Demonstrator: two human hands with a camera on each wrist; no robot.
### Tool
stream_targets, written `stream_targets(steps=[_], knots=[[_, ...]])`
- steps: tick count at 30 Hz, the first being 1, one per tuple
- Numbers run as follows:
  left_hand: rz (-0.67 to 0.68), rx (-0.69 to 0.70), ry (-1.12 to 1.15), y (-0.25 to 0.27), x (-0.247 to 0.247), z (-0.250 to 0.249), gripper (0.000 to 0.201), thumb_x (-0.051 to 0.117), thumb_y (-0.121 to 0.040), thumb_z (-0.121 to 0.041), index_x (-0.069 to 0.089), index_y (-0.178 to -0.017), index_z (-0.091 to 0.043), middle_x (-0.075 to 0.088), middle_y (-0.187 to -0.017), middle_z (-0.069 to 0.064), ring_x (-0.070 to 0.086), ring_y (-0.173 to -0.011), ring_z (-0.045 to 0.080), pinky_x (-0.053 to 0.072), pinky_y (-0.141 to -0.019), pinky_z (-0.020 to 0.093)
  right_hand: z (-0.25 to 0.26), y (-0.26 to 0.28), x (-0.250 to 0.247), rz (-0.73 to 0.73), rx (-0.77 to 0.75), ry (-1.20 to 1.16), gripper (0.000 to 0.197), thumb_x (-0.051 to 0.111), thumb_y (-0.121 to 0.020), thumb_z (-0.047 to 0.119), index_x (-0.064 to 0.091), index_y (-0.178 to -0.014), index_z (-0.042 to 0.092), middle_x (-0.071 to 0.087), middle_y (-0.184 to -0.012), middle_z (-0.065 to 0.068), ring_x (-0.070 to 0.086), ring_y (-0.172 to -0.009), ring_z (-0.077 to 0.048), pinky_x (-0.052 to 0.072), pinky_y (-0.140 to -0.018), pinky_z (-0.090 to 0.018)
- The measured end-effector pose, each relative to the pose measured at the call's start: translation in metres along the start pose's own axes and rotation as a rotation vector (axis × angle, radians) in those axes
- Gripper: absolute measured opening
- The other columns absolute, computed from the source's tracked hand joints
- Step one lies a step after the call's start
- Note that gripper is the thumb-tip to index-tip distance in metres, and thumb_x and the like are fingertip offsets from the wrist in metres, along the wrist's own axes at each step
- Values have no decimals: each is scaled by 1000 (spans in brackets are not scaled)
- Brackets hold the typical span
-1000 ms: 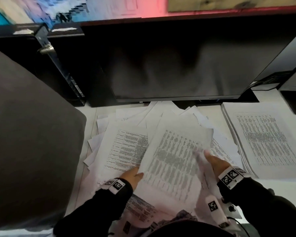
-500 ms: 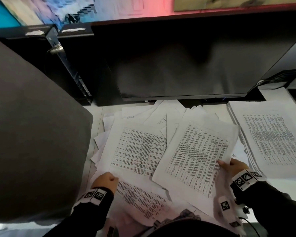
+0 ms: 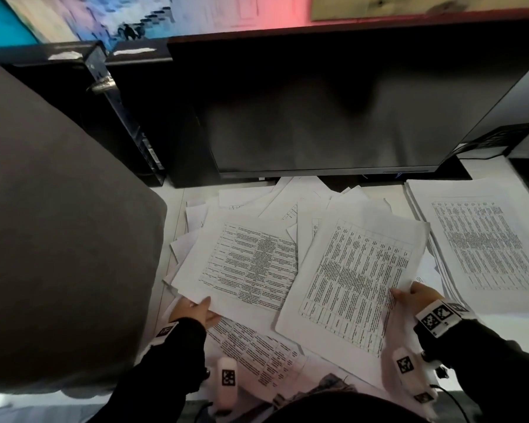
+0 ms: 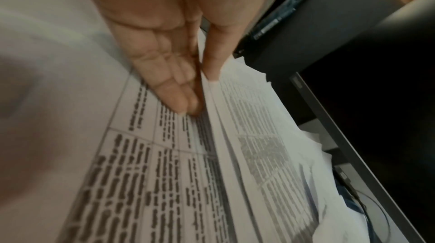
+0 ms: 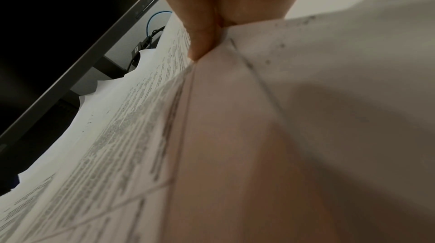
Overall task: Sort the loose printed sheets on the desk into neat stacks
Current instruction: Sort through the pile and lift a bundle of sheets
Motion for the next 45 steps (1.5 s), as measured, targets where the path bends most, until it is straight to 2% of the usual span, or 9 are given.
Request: stream_targets(steps=[4, 8, 16, 24, 29, 34, 38, 41, 45], knots=[[-175, 136, -357, -8, -25, -25, 28, 47, -88, -5, 47, -116, -1, 61, -106, 23, 62, -92, 39, 50, -88, 51, 1, 4, -5, 18, 2, 75, 37, 61, -87, 24, 59, -115, 0, 60, -92, -11, 52, -85, -22, 43, -89, -32], [-217, 247, -728, -6, -45, -56, 35, 45, -91, -10, 47, -125, -2, 55, -124, 22, 52, -114, 38, 41, -99, 38, 12, 14, -9, 57, -41, 170, 36, 57, -90, 24, 57, -117, 1, 63, -102, -16, 48, -84, -19, 35, -79, -25], [-82, 240, -564, -27, -22, -46, 41, 51, -91, -13, 40, -125, 7, 56, -120, 27, 58, -106, 43, 50, -89, 51, 45, 25, 22, 176, -185, 310, 36, 56, -90, 30, 58, -116, 6, 65, -115, -11, 59, -108, -27, 40, -93, -31], [167, 246, -361, 10, 28, -35, 32, 42, -94, -7, 48, -125, -13, 60, -118, 11, 59, -103, 29, 52, -88, 44, 77, 49, 35, 189, -365, 294, 18, 54, -90, 30, 53, -97, 14, 63, -94, -6, 60, -90, -25, 39, -65, -25], [249, 363, -374, 26, 45, -48, 37, 43, -90, -5, 59, -107, -35, 67, -106, 6, 63, -99, 33, 51, -90, 52, 96, 77, 56, 334, -442, 198, 30, 59, -87, 31, 50, -114, 22, 59, -101, 10, 56, -101, -15, 43, -92, -33], [232, 408, -417, 36, 48, -51, 29, 47, -89, -7, 64, -97, -29, 68, -104, 2, 64, -94, 23, 52, -89, 43, 89, 74, 59, 289, -339, 236, 45, 60, -86, 36, 54, -120, 7, 60, -90, 4, 59, -95, -22, 46, -89, -34], [14, 458, -700, 16, 15, -53, 13, 60, -86, -22, 64, -98, -25, 60, -104, -3, 59, -96, 17, 45, -94, 32, 78, 59, 37, 173, -256, 92, 44, 60, -87, 32, 55, -122, 6, 64, -85, 3, 54, -77, -17, 43, -82, -32], [-192, 423, -1004, -11, -22, -52, 28, 66, -67, -36, 67, -94, -26, 66, -104, 5, 59, -87, 21, 51, -87, 30, 65, 42, 18, 81, -151, 89, 47, 62, -86, 33, 57, -121, 3, 63, -94, -12, 53, -82, -22, 42, -81, -31], [-237, 306, -938, -26, -45, -39, 62, 81, -59, -31, 55, -114, -17, 53, -119, 14, 53, -109, 30, 44, -97, 34, 45, 28, 8, 57, -65, 171, 45, 62, -87, 29, 55, -121, 0, 65, -104, -17, 52, -81, -22, 42, -83, -32]])
Point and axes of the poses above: each hand's wrist, its own y-axis away from the middle knuckle, its own x-axis out of the palm, z = x × y, the point moved 8 cm from there along -y, towards the middle knuckle
